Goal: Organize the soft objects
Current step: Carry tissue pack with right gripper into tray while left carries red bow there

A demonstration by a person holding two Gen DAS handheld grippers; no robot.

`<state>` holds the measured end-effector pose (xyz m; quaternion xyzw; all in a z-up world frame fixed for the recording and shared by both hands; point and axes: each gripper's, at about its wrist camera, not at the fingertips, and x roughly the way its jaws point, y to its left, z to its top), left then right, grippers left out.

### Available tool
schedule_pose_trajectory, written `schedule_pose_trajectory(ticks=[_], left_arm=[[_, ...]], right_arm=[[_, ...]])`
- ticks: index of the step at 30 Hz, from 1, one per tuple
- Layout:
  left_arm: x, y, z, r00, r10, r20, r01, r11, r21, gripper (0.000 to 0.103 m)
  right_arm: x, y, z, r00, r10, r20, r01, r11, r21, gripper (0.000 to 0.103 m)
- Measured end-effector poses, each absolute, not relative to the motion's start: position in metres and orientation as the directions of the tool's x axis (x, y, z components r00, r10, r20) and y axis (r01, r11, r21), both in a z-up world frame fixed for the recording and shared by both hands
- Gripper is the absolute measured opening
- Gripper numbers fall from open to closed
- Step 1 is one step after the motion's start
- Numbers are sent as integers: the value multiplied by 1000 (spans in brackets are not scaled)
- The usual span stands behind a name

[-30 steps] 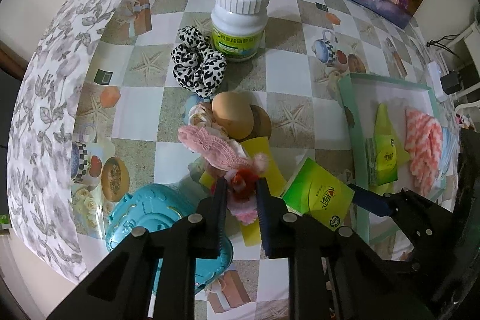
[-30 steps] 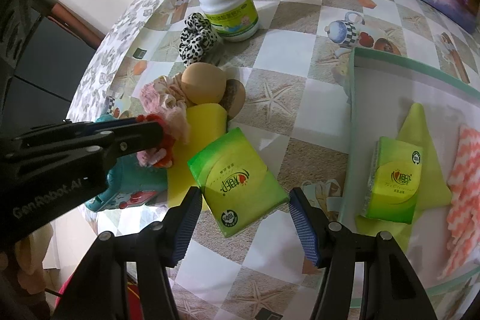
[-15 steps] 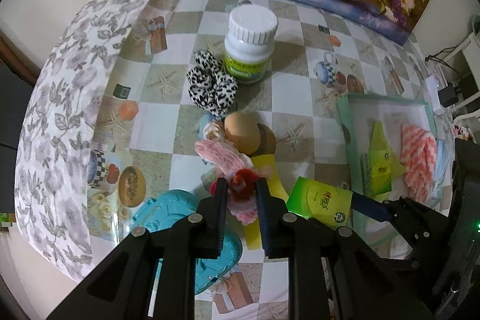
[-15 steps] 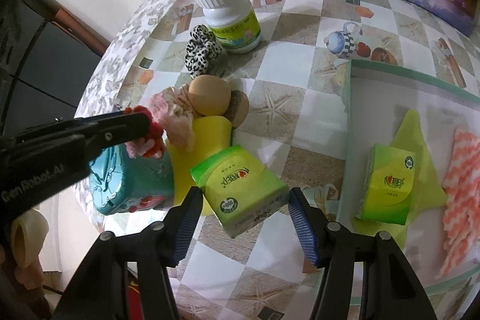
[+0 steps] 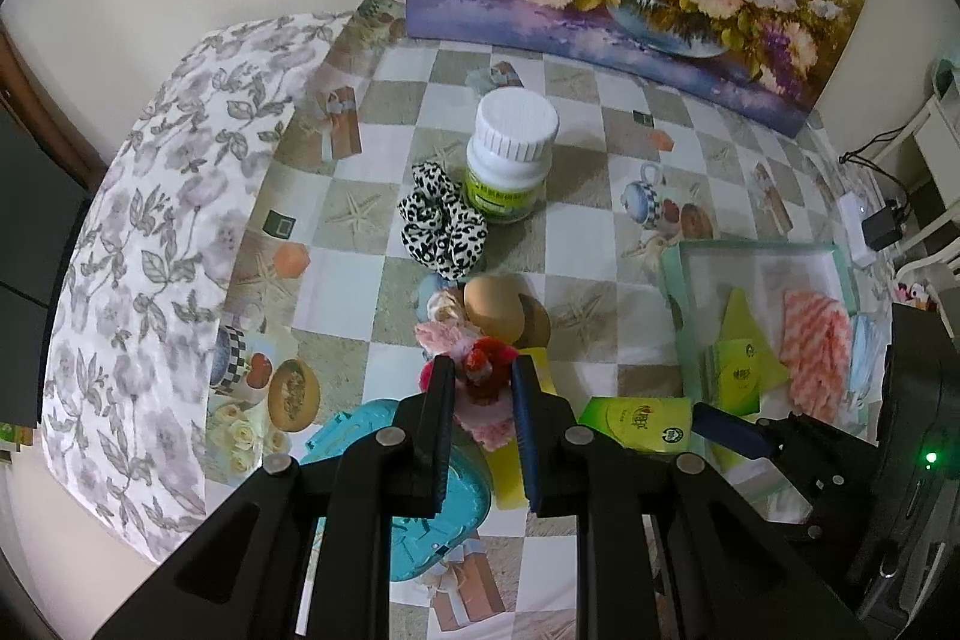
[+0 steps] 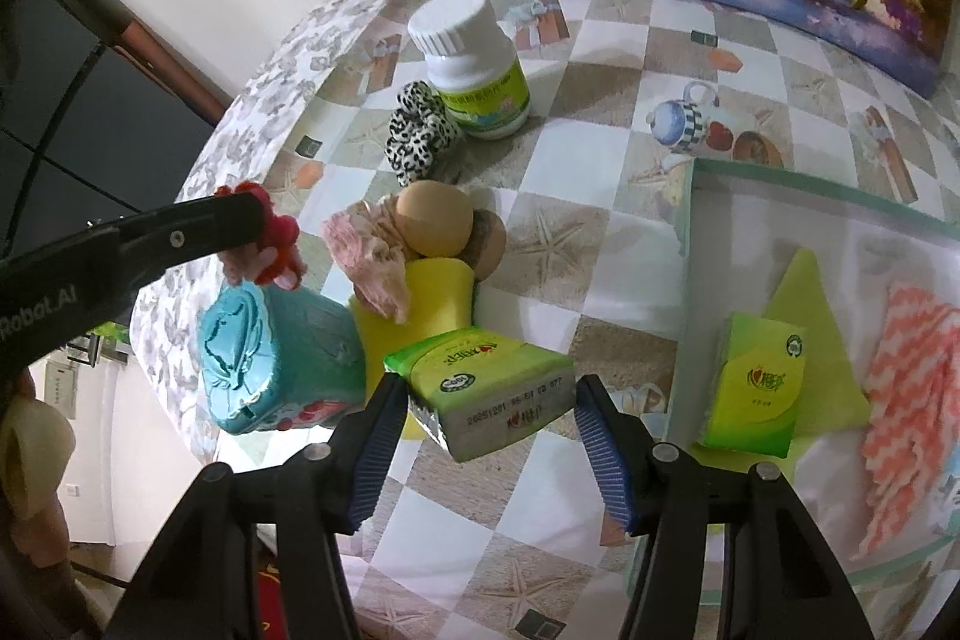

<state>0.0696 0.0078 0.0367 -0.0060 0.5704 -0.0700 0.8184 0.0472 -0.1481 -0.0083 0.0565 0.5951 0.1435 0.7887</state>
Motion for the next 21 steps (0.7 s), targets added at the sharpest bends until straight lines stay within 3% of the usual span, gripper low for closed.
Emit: schedule_pose_trajectory(ticks=[11, 21], left_arm=[[65, 6, 55, 392, -136, -910, 95, 990, -106, 20], [62, -16, 66, 421, -151, -894, 117, 987, -112, 20]], right_arm=[[47, -165, 13, 317, 288, -904, -129, 957, 259, 61], [45, -231, 36, 415, 148, -898, 49, 982, 184, 61]])
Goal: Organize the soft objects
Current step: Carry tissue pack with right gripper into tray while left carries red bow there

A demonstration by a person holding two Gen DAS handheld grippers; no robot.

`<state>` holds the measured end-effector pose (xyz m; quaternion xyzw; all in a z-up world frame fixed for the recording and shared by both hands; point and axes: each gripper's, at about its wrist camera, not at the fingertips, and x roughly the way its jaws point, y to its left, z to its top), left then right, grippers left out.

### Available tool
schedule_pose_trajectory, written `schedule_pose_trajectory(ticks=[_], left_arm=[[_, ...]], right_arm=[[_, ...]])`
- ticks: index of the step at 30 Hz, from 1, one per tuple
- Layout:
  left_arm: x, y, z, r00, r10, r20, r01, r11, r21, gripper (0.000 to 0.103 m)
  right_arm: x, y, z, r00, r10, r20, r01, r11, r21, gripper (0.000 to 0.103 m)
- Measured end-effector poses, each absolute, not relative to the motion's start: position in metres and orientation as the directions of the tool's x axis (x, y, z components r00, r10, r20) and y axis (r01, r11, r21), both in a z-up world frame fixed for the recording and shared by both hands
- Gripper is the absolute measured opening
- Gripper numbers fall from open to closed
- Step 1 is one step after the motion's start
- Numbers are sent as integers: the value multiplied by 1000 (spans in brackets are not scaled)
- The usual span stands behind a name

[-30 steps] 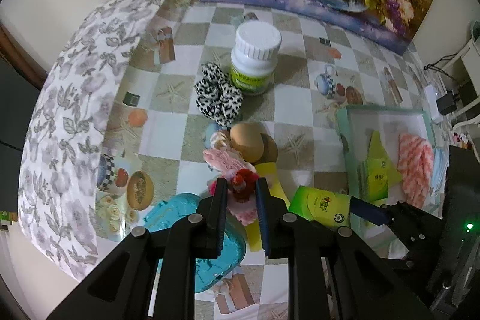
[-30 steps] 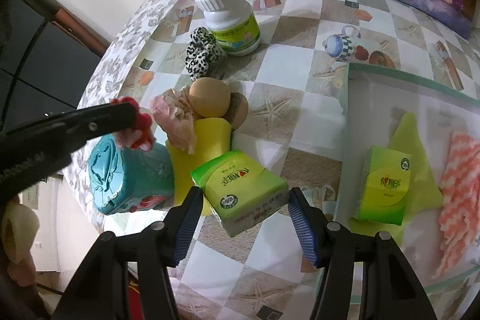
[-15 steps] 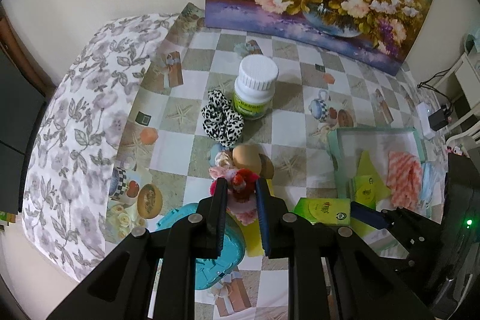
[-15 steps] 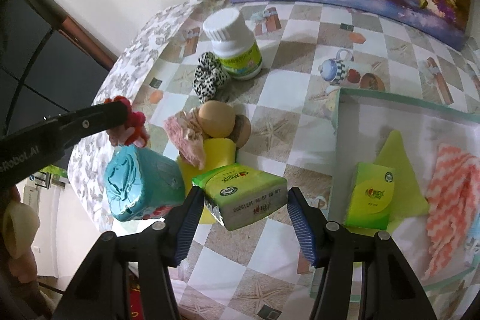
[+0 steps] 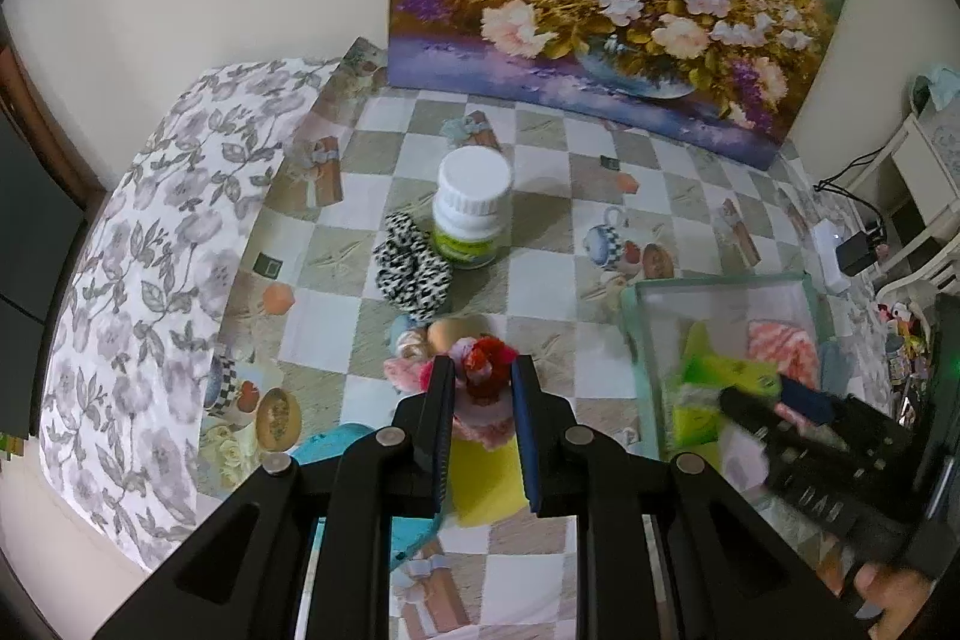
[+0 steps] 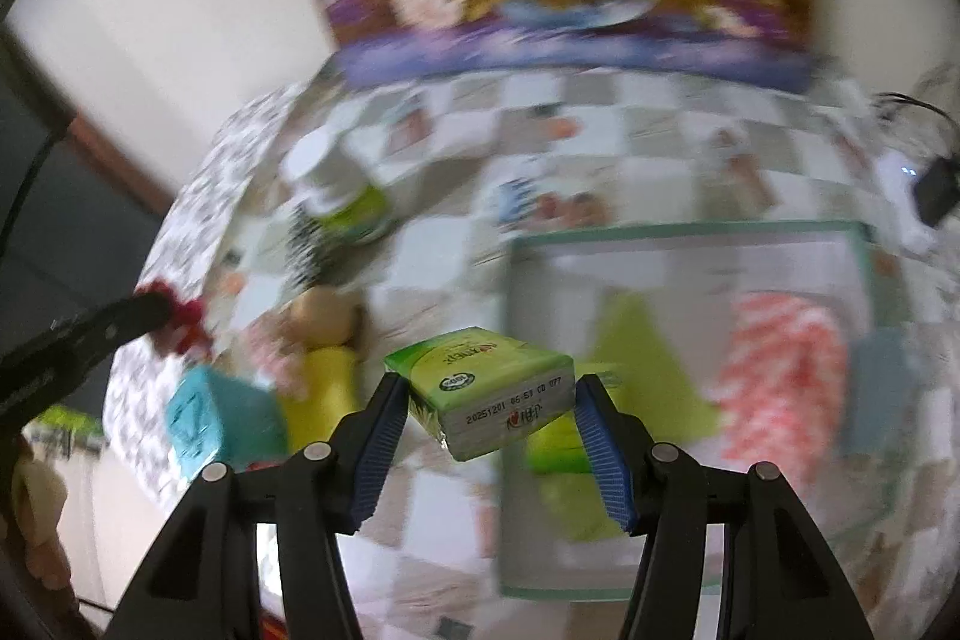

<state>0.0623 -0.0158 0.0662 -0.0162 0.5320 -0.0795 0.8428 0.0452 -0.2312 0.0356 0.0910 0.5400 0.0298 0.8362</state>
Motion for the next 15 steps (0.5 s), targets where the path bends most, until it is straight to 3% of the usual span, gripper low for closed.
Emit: schedule_pose_trajectory(ticks=[15], left_arm=[[35, -119, 69, 402, -231, -886, 332, 939, -95, 20]], right_arm=[[5, -387, 52, 438, -148, -887, 469, 879, 85, 61]])
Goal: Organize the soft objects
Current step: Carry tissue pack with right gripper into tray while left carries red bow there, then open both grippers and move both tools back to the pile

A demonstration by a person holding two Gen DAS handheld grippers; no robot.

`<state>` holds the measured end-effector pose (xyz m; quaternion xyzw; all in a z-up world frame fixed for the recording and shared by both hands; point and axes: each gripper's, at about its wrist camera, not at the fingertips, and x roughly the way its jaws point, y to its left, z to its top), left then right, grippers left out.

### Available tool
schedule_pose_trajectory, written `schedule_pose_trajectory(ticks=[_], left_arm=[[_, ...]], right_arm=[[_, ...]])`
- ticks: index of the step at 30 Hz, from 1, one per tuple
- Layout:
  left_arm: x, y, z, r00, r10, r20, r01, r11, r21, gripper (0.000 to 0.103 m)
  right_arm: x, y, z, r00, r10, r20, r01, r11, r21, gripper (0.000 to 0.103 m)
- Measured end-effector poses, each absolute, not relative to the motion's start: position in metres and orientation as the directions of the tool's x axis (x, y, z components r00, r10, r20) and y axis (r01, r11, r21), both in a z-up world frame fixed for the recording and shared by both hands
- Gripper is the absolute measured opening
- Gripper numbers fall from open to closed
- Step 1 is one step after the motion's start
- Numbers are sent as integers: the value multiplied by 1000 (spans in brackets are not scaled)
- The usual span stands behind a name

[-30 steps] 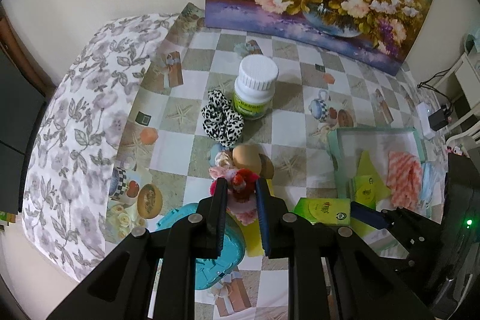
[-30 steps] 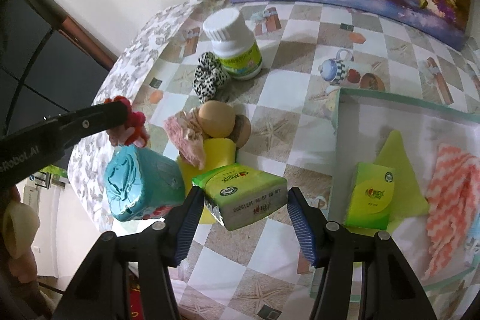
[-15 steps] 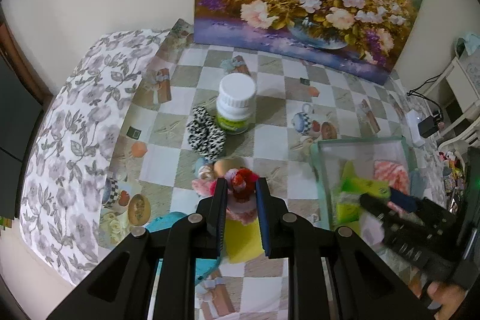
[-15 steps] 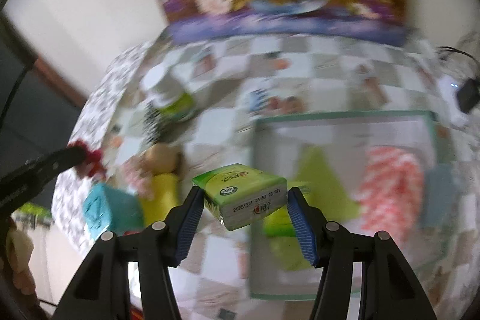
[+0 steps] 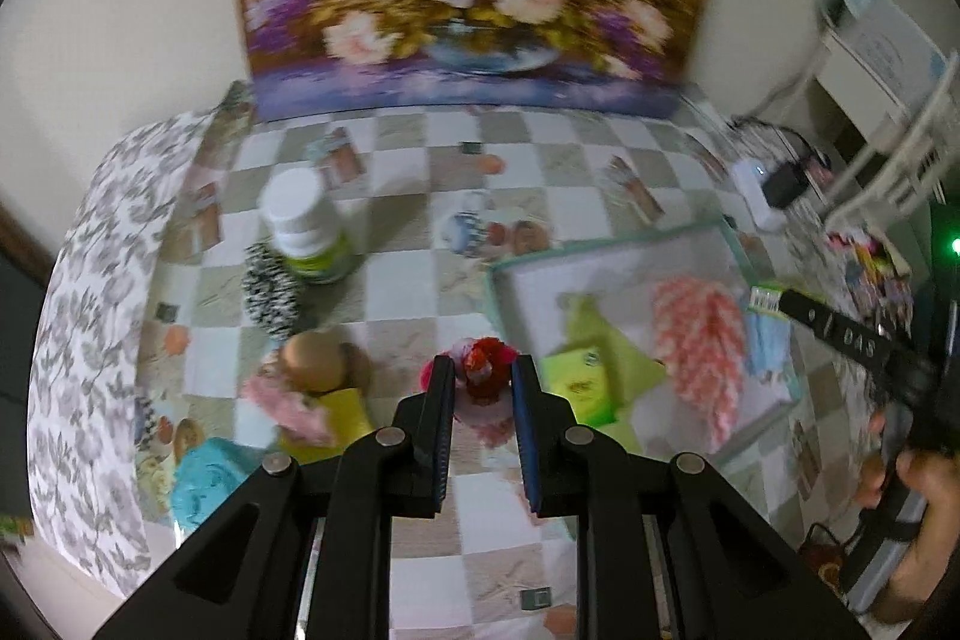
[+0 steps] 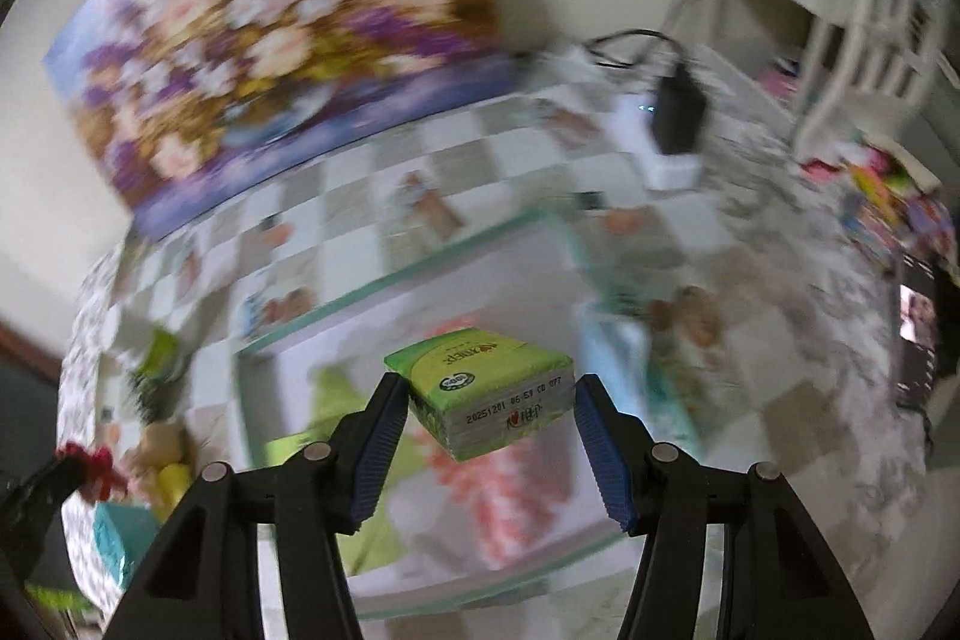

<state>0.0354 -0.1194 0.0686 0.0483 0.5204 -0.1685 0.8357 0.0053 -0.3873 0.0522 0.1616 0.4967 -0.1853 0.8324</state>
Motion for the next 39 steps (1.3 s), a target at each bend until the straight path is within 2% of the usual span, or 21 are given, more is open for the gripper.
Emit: schedule_pose_trajectory(ticks=[4, 12, 20, 21, 23, 25, 26, 28, 30, 32, 36, 39], left_arm=[[24, -148, 60, 384, -232, -894, 388, 919, -72, 20], [6, -206, 28, 287, -243, -927, 501, 862, -71, 20], [5, -228, -15, 174, -203, -964, 510, 856, -88, 22], [6, -228, -19, 159, -196, -968, 506, 858, -91, 23], [7, -228, -26, 131, -182, -974, 491, 866, -96, 41], [6, -227, -26, 135, -180, -974, 480, 872, -95, 50], [6, -227, -24, 142, -180, -973, 478, 874, -92, 50], [7, -225, -22, 149, -176, -973, 472, 877, -86, 51], [10, -222, -22, 148, -167, -975, 457, 886, -82, 55], [14, -218, -23, 144, -158, -977, 437, 896, -80, 64], [20, -210, -24, 138, -162, -977, 403, 910, -94, 67], [25, -202, -25, 143, -164, -976, 380, 920, -99, 81]], right_arm=[[-2, -407, 45, 405, -189, -895, 522, 851, 57, 61], [-5, -424, 11, 299, -183, -936, 572, 820, 22, 61], [-5, -424, -21, 209, -131, -969, 576, 818, 14, 61], [-5, -424, -23, 198, -125, -972, 577, 817, 12, 61], [-5, -424, -27, 180, -117, -977, 577, 817, 8, 62], [-5, -423, -28, 170, -120, -978, 579, 815, 1, 67], [-4, -423, -28, 165, -125, -978, 579, 815, -6, 72], [-4, -423, -27, 161, -135, -978, 579, 815, -18, 72], [-3, -423, -27, 157, -139, -978, 578, 815, -23, 73], [-3, -423, -27, 150, -141, -979, 578, 816, -29, 74], [0, -419, -27, 142, -149, -979, 564, 825, -44, 79], [2, -413, -24, 152, -160, -975, 547, 836, -52, 91]])
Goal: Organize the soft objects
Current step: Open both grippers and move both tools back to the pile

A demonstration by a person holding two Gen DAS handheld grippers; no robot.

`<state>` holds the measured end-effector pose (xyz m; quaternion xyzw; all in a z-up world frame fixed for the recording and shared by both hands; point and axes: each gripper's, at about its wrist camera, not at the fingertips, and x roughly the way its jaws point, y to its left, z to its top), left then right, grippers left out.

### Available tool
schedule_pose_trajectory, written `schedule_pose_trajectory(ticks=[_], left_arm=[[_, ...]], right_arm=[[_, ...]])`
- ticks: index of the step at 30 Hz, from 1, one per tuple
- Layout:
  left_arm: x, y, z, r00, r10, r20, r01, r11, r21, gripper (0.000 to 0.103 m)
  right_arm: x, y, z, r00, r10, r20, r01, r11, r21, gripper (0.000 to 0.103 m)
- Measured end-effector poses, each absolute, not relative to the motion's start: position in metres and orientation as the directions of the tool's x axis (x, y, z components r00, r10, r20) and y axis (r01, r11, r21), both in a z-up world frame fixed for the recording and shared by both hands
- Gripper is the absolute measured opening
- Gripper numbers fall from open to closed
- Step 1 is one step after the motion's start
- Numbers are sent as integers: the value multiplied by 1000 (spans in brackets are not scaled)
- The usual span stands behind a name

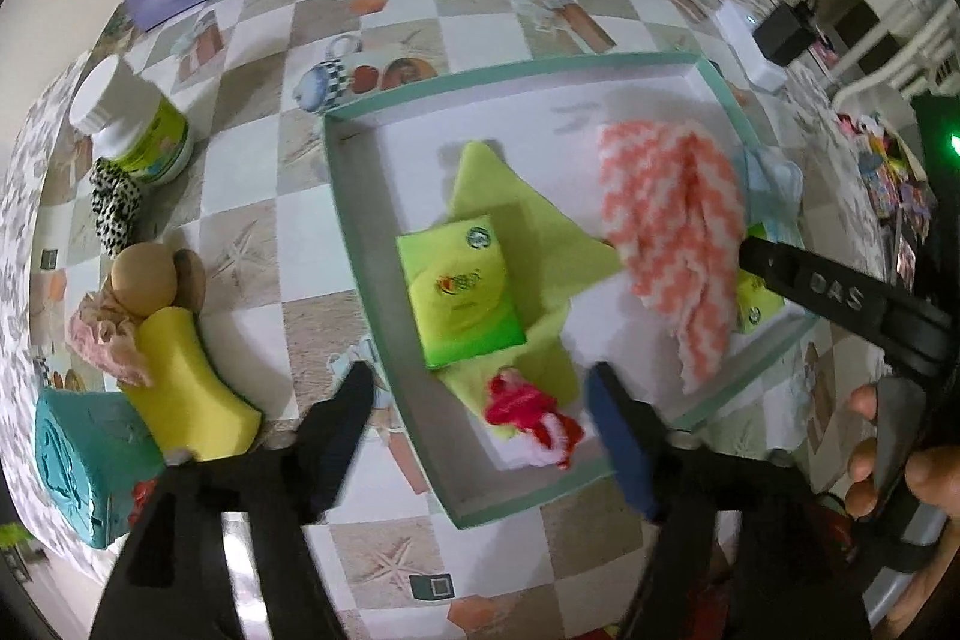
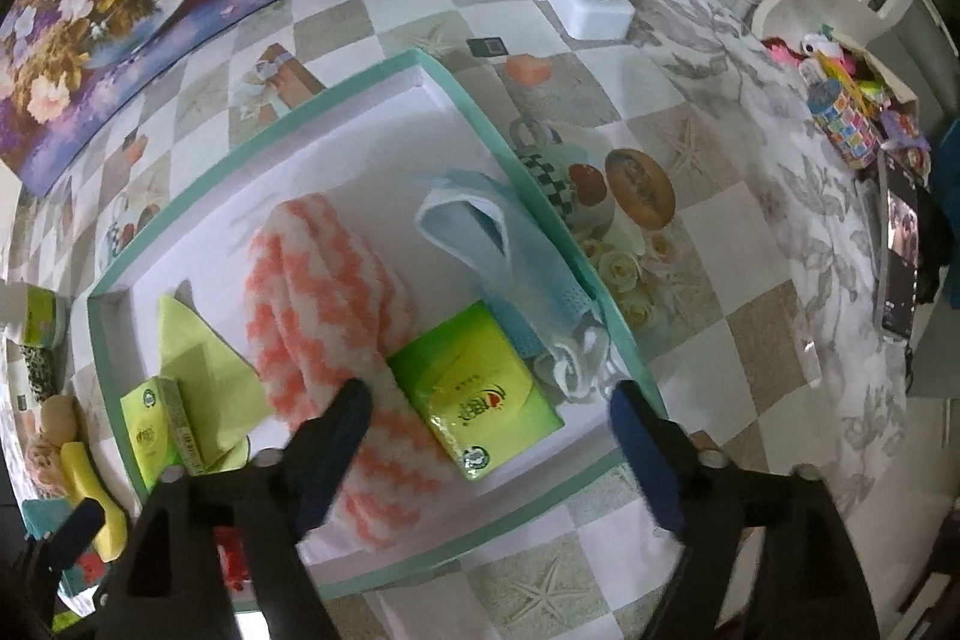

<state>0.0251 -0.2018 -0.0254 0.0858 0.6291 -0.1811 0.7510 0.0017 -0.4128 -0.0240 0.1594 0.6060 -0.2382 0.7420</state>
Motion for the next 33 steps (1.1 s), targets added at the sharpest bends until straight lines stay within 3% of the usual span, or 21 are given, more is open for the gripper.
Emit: schedule_pose_trajectory(ticks=[2, 16, 20, 27, 33], left_arm=[[30, -193, -26, 150, -164, -975, 352, 931, -103, 88], [71, -101, -3, 219, -241, -945, 92, 970, -226, 90], [83, -48, 13, 304, -245, -921, -33, 963, -267, 98], [90, 57, 21, 394, -83, -915, -307, 927, -216, 99], [90, 108, 13, 374, 9, -927, -413, 897, -158, 99]], right_arm=[[3, -407, -17, 200, -151, -968, 529, 848, -24, 103], [12, -375, 4, 301, -108, -948, 459, 887, 45, 103], [15, -363, 12, 328, -116, -938, 438, 898, 42, 103], [24, -334, 14, 349, -70, -935, 374, 925, 71, 103], [31, -295, 15, 364, -42, -931, 288, 955, 70, 103]])
